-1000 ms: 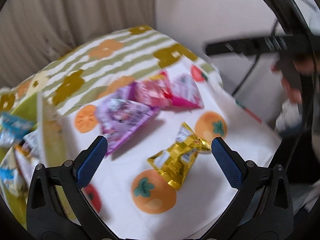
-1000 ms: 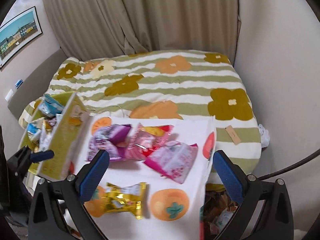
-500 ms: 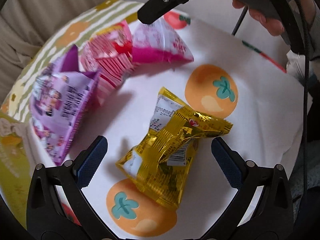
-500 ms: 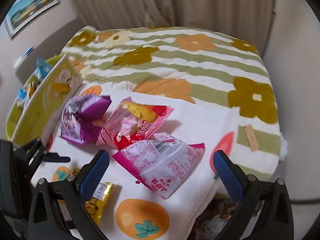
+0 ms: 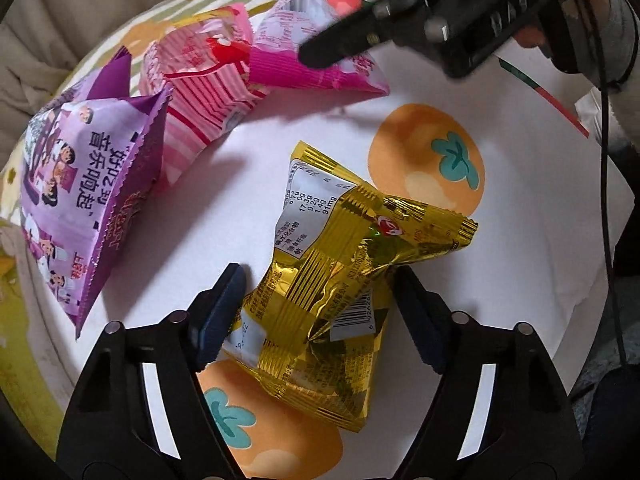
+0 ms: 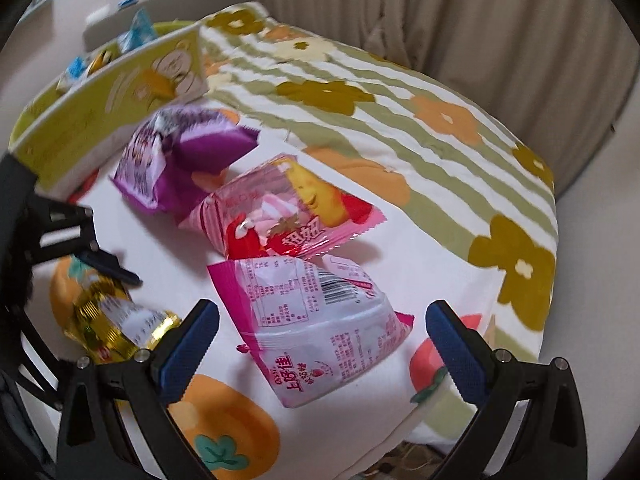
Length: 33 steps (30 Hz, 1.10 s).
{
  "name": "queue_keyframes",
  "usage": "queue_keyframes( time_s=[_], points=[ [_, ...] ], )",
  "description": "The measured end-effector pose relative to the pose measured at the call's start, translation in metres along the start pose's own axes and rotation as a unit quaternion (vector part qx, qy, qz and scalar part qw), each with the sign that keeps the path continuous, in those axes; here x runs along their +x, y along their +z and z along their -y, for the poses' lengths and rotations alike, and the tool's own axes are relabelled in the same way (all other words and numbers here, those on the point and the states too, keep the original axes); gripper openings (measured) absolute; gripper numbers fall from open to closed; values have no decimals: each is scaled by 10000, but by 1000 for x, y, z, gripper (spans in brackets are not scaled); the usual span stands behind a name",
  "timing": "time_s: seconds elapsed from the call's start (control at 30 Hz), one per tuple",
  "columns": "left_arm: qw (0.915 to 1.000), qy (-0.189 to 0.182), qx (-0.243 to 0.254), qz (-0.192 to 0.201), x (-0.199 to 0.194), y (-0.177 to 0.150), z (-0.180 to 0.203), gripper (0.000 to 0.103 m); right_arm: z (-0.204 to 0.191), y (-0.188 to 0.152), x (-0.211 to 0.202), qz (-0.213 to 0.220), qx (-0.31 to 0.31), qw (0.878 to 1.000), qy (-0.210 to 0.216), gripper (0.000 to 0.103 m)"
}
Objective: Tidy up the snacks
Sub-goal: 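Grasp the gold packet with the left tool while the right tool grasps the pink-white packet, then carry the gold and pink-white packets over the box with both tools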
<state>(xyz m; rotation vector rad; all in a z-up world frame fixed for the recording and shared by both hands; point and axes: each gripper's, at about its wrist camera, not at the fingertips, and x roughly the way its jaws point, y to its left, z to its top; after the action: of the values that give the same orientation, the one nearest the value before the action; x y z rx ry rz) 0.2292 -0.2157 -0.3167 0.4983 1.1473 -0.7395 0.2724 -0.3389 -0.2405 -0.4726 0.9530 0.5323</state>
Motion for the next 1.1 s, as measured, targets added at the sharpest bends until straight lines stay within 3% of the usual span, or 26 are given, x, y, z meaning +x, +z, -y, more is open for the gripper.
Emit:
queue_keyframes(
  time_s=[0.1,0.3,0.4,0.5,0.57,0.67,0.83,1.1],
  points=[
    [9999,34,-134,26,-4,-3,-2,62,-4,0,10,-117,-253,9996,18,103],
    [9987,94,-492,27,-7,-8,-15,59,-3,-4,34,-365,-487,9981,51,103],
    [9981,129,-598,24,-6,-7,-23,59,-1,-6,42,-482,-493,9976,45,95],
    [9975,118,-702,48,-7,-10,-31,58,2,-8,44,-514,-419,9978,57,82],
    [9970,110,-762,56,-3,-4,-33,57,4,-10,42,-506,-343,9981,37,68],
    [9964,106,-834,98,-7,-2,-36,56,6,-13,35,-482,-206,9986,48,57],
    [9960,156,-843,265,-30,-4,-40,55,2,-17,20,-470,37,9989,9,56],
    [9930,226,-894,741,-88,-10,-44,54,-5,-8,-34,-50,748,9972,-19,55]
  ],
)
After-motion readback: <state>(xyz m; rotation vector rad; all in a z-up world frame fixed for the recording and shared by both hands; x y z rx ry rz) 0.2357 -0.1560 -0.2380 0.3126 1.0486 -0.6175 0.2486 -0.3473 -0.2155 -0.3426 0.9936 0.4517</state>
